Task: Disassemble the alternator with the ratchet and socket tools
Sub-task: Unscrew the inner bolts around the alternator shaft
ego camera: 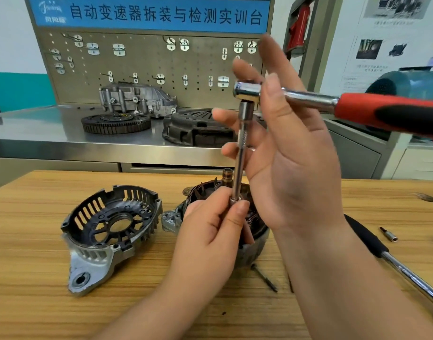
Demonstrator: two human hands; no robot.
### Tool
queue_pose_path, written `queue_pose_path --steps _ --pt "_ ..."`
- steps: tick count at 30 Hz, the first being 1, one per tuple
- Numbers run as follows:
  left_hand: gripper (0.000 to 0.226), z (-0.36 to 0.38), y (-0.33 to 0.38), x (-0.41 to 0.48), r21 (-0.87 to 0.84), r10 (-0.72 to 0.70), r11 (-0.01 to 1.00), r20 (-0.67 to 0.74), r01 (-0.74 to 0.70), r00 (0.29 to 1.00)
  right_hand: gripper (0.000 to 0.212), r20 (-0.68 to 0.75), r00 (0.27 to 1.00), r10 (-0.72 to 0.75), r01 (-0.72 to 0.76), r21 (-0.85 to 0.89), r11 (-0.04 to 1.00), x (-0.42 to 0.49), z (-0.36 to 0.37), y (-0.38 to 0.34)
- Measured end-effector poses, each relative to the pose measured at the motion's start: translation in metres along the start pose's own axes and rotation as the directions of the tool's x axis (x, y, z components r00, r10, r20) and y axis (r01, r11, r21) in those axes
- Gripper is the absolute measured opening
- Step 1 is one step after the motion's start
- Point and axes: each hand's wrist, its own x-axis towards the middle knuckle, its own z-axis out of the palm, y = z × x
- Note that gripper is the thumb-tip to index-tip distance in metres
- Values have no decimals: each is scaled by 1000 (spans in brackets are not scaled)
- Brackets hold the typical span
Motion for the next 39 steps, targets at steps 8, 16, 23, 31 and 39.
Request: queue_pose_path --steps 8,16,23,31,39 --pt "33 0 -1 1 -49 24 999 14 -23 1000 35 28 998 55 -56 25 998 0 0 0" --pt "37 2 -1 -1 101 97 990 3 -97 995 42 42 981 190 -193 73 979 2 -4 0" --pt "34 4 2 -3 38 -2 999 -24 3 1000 32 46 999 1 3 -77 997 0 2 -1" --pt "23 2 4 -2 42 61 997 2 -61 998 45 120 964 238 -251 100 963 2 -4 0" --pt "26 6 -1 -3 20 -12 1000 -50 13 999 23 3 999 46 -46 -18 999 -2 4 4"
